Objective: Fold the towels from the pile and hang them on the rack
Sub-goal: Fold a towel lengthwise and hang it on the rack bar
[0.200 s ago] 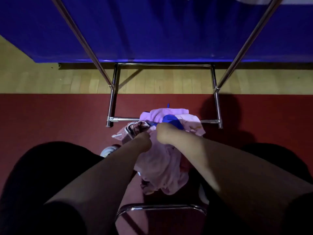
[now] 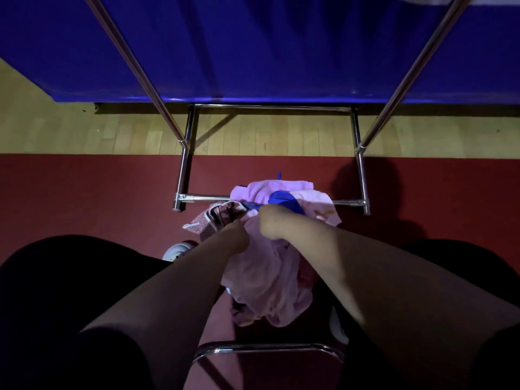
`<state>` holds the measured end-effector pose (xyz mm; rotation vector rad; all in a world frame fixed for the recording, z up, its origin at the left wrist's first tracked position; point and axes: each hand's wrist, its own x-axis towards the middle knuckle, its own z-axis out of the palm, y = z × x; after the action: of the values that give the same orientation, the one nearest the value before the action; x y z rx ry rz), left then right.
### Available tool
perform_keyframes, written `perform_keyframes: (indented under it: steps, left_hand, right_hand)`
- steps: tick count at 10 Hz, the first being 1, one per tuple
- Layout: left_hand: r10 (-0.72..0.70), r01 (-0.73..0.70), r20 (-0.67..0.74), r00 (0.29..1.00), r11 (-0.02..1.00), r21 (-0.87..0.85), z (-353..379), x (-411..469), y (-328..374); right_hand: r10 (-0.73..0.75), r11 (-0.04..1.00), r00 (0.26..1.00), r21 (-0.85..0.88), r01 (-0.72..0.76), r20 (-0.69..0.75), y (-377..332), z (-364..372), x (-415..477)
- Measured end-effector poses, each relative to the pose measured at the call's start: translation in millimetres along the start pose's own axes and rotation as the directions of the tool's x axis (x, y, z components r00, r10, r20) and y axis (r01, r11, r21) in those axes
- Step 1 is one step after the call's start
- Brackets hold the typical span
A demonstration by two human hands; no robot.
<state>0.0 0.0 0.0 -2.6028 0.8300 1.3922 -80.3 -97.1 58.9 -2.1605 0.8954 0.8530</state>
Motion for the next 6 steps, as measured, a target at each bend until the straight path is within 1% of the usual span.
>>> perform_keyframes:
  steps: [1, 2, 3, 4, 5, 6]
  left_hand:
    - [-0.045, 0.043, 0.061, 0.997, 0.998, 0.035, 16, 17, -7]
    - [-0.092, 0.083, 0.071, 0.993, 0.989, 0.126, 29, 22, -15]
    - [-0.057, 0.053, 0.027, 0.998, 0.99, 0.134, 31, 28, -18]
    - [0.128, -0.13, 0.03, 0.991, 0.99, 0.061, 13, 16, 2]
    - [0.186, -0.186, 0.017, 0.982, 0.983, -0.005, -20, -3, 30]
    - [0.306, -0.308, 0.098, 0.947, 0.951, 0.014, -59, -19, 42]
  right_hand:
    - [0.027, 0.998, 0.997, -0.052, -0.024, 0.066, -1, 2, 9]
    - [0.055, 0.997, 0.994, -0.067, -0.048, 0.092, -4, 4, 16]
    - [0.025, 0.98, 0.997, -0.198, -0.01, 0.075, -2, -2, 13]
    - [0.093, 0.957, 0.992, -0.282, -0.067, 0.08, -1, 0, 21]
    - [0.122, 0.975, 0.992, -0.182, -0.128, -0.04, 1, 20, 39]
    - [-0.122, 0.913, 0.985, -0.403, 0.064, -0.122, 7, -6, 22]
